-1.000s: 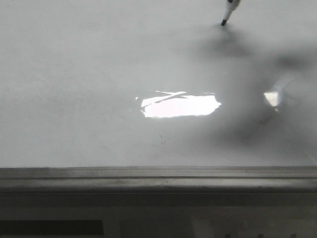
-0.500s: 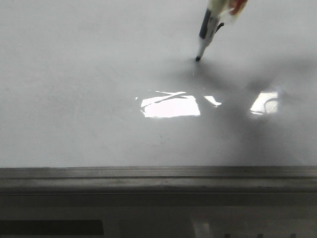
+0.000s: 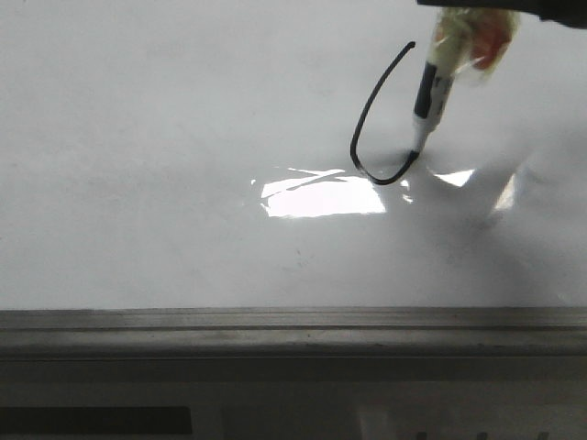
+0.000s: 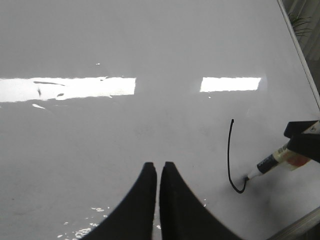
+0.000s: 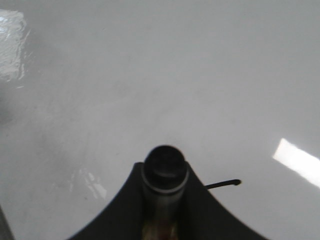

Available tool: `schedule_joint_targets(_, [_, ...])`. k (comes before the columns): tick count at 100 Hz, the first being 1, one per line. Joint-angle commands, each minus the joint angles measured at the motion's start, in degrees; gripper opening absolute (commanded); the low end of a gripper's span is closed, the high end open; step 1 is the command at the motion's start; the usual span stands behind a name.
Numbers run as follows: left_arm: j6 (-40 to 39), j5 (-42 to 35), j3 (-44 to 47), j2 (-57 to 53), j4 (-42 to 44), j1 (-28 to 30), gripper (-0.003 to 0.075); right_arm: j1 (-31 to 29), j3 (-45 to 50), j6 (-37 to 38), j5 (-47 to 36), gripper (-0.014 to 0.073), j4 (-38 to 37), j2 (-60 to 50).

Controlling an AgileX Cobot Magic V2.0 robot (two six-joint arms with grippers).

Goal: Write number 6 on whiteboard

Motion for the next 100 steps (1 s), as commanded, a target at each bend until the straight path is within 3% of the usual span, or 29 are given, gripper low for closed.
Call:
schedule_joint_targets(1, [-0.33,1.24,-1.6,0.16,1.47,-0.06,-0.002,-2.22,-1.29,-1.71,-4.55,-0.0044,0.17,-0.26])
schedule_joint_targets(49, [-0.33,1.24,-1.6,0.16,1.47,-0.06,-0.002,2.58,-5.39,-1.71,-5.51,-0.0044,0.17,7.79])
schedule_joint_targets(79, [-0.33,1.55,-1.6,0.06,1.44,-0.06,-0.002,4.99,-6.8,-1.71,-5.76,-0.0044,0.29,4.33])
schedule_joint_targets(89, [-0.33,5.34,-1.6,0.17,2.06,-0.06,-0.0019,8.98,-10.81,-1.71,3.48,-0.0044,0.63,-0.8])
schedule_joint_targets(100, [0.26,10.43,-1.6,2.12,3.44,-0.06,0.0048,12.09,-17.54,-1.71,23.41,-0.0044,4.07,-3.94])
